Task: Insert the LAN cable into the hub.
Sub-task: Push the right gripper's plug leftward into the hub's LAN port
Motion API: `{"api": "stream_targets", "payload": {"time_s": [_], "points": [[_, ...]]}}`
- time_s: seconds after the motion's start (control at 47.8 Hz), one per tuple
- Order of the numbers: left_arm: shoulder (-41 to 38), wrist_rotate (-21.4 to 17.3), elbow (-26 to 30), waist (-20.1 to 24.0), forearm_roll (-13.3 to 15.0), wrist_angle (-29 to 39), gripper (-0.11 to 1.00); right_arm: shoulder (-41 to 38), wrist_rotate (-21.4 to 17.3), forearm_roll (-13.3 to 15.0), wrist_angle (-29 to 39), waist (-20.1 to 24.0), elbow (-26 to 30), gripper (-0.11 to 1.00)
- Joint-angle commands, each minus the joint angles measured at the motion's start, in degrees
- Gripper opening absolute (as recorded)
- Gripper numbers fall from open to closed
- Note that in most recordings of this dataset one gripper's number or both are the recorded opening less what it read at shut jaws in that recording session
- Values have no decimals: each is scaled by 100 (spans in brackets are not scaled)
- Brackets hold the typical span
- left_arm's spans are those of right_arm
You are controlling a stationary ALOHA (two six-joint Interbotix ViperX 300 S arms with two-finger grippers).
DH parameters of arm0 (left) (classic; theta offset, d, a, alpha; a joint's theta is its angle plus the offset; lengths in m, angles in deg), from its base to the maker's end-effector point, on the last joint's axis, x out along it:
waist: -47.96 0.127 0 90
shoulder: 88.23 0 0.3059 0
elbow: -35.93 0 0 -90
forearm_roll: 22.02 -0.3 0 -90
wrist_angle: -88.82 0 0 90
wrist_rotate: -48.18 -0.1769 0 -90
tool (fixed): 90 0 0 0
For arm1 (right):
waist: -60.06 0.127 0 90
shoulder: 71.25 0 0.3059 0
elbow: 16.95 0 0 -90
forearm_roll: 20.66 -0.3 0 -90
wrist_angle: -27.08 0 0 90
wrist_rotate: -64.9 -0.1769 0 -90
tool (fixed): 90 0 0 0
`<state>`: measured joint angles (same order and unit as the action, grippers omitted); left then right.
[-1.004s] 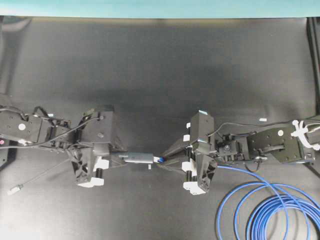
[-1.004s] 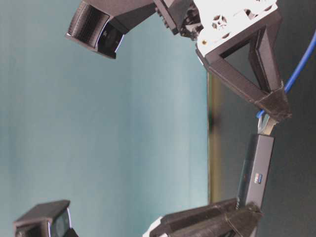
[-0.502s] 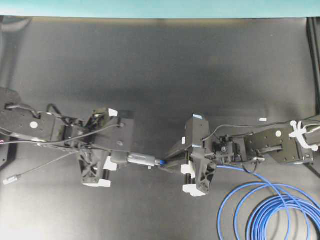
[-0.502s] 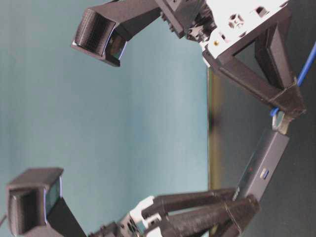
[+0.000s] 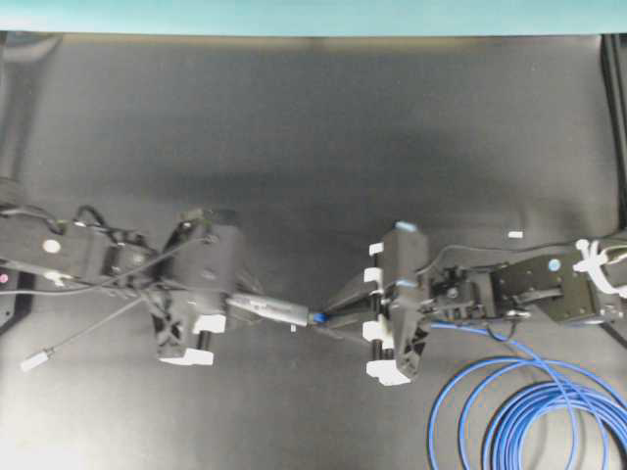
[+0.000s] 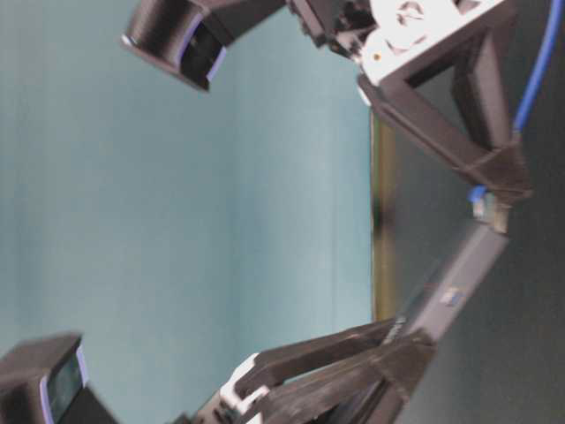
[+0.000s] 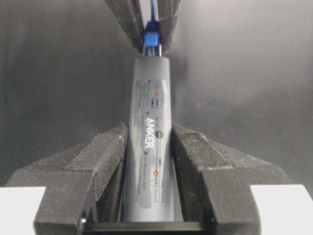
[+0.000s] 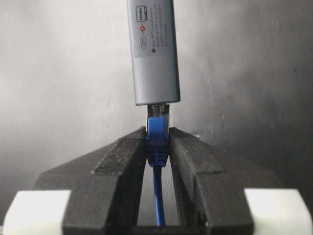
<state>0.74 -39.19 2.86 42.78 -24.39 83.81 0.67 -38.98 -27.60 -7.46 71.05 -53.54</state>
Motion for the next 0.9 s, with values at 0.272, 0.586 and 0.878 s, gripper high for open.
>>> {"api": "stream_targets", "payload": {"time_s": [0.272,0.586,0.878], "points": [[97,88,-9,9,-18,-835,28,220,44,-35,-791,-26,18,13],[299,105,-255,62,-18,-1371,28,352,44,-44,-1345,-26,-167,13],[176,88,-158,70,-18,-1617,28,369,53,-35,-1512,-26,-158,13]]}}
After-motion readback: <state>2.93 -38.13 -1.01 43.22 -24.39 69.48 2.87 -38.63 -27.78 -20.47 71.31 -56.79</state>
